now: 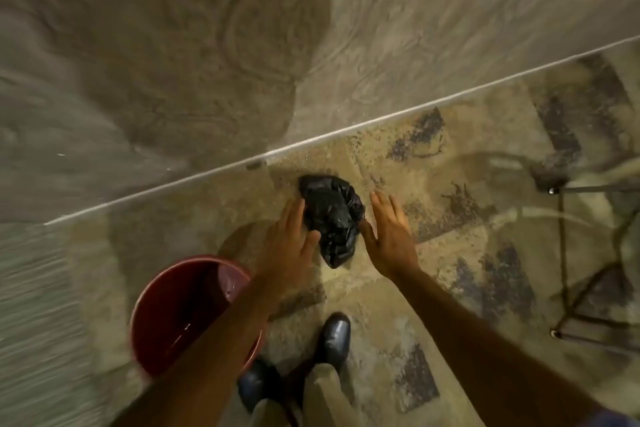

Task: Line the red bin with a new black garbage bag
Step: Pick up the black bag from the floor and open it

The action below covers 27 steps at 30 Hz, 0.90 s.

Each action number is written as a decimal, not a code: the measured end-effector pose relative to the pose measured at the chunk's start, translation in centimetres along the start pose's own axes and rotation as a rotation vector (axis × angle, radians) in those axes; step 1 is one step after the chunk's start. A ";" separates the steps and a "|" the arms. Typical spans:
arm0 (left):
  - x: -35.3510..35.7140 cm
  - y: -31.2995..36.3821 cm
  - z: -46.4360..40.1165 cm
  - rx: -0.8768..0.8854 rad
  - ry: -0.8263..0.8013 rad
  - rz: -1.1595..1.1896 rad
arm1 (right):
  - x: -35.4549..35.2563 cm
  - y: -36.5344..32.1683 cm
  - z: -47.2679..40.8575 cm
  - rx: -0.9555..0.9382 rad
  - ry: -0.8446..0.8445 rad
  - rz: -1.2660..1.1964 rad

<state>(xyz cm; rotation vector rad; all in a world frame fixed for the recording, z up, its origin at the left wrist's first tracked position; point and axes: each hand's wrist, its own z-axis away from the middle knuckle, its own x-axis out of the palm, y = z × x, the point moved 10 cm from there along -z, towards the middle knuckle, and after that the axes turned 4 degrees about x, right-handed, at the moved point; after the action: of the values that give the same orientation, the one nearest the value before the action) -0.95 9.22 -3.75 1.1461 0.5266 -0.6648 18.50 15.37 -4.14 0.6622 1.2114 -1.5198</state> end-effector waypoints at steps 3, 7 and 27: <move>7.7 -5.8 -4.1 -0.099 -0.069 0.045 | 8.3 4.3 -3.1 0.045 -0.083 0.024; 17.3 -11.8 -9.7 -0.101 -0.169 -0.069 | 18.9 10.1 -5.9 0.088 -0.172 0.033; 23.9 -16.1 -12.1 -0.162 -0.006 0.160 | 24.2 10.1 -10.8 0.125 -0.054 -0.476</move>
<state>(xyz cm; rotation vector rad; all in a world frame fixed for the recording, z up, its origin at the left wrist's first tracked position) 3.70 11.47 -34.58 1.0214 0.4692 -0.4785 18.50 16.73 -32.49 0.4242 1.2999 -2.0070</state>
